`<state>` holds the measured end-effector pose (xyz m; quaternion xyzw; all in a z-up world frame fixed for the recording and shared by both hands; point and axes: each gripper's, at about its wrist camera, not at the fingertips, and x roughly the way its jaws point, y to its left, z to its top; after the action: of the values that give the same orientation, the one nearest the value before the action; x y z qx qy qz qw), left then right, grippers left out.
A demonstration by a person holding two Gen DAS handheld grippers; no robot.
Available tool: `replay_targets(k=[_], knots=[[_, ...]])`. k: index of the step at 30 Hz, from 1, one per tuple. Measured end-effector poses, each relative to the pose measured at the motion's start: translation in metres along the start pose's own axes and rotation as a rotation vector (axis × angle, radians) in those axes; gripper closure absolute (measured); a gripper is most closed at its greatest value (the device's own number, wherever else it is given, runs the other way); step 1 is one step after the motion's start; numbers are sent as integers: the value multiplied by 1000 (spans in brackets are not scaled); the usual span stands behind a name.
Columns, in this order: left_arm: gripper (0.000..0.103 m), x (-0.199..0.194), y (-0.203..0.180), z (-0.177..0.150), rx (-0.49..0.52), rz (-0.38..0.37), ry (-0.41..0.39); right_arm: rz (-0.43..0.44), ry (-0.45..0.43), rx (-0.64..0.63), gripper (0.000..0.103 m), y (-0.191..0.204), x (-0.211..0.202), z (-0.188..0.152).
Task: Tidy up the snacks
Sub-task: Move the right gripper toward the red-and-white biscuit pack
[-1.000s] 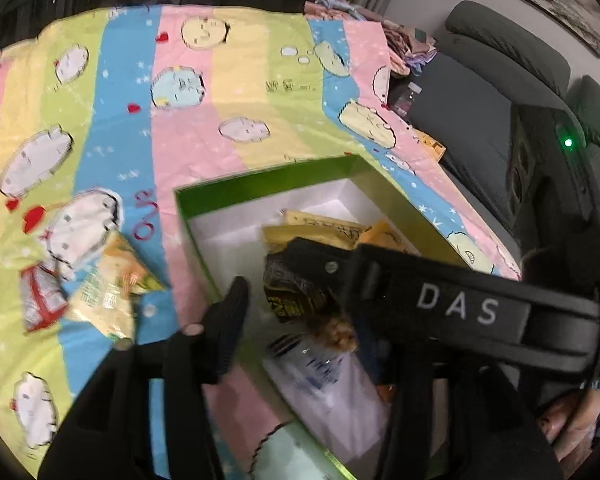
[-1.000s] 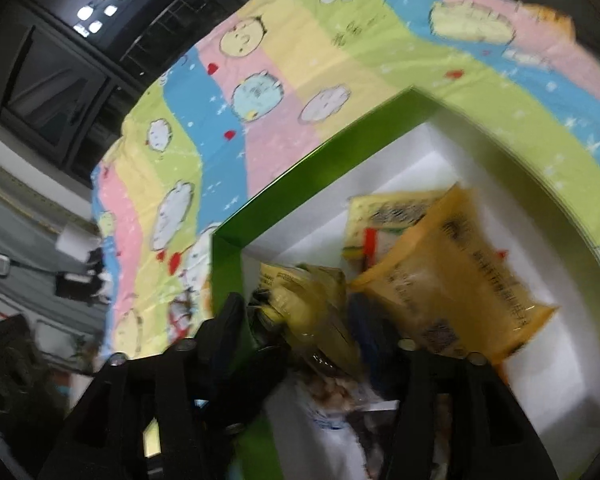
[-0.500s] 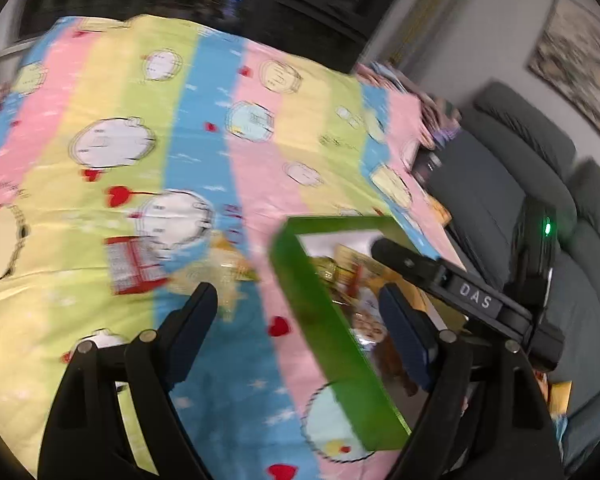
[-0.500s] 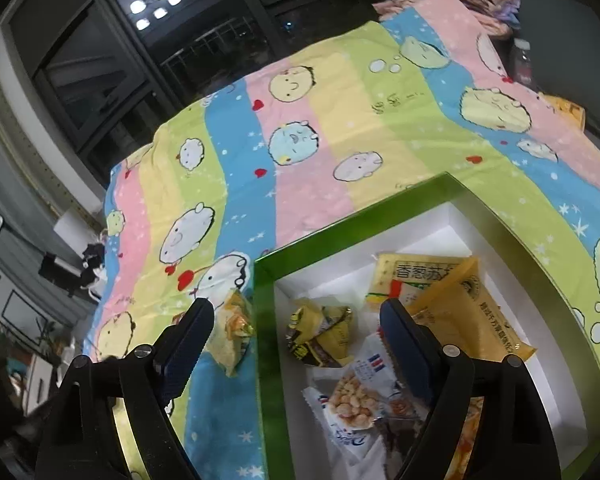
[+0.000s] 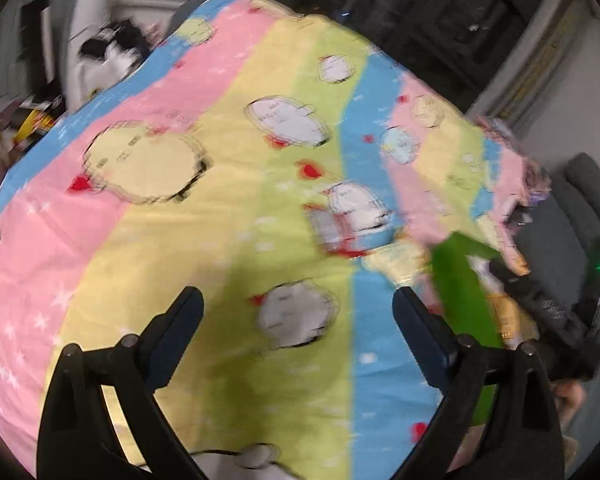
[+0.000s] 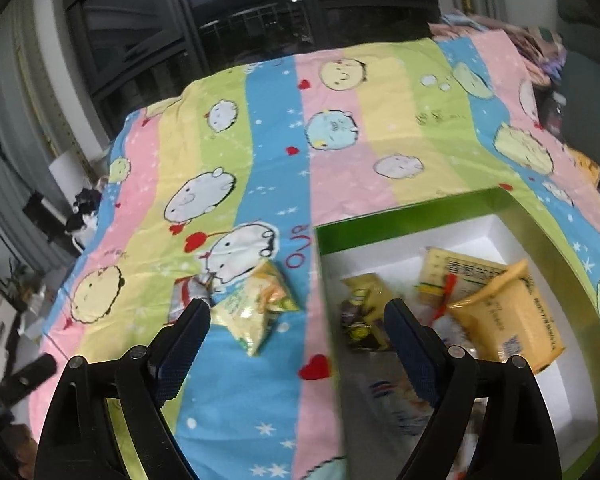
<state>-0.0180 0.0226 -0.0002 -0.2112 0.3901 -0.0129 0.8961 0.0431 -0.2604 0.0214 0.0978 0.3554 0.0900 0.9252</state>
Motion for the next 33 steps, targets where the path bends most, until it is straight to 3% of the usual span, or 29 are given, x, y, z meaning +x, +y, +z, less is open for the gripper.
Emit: replay_targets(k=[5,9,13,16,19,21,25,27,30,33], knots=[[8,20,34,-2,0,105,1,31,1,-128,14,53,6,-20],[8,19,53,1,-32,137,-25,129,80,-201,14,83,17,-35],[8,18,62,3,-57,172,-37,136,149,-240,14,106,31,-52],[8,17,67,9,-77,165,-53,154,217,-239,14,115,43,-59],[9,21,75,14,-152,120,-23,253,347,-115,14,114,70,-57],[9,22,78,17,-180,107,-20,215,392,-41,14,109,85,-49],[9,17,76,21,-159,169,-31,56,365,-38,14,99,90,-31],[9,15,74,22,-143,181,-41,9,368,27,14,89,95,-15],[9,12,69,22,-92,204,-53,47,419,95,14,85,118,10],[9,15,65,21,-39,247,-54,43,459,61,14,96,145,27]])
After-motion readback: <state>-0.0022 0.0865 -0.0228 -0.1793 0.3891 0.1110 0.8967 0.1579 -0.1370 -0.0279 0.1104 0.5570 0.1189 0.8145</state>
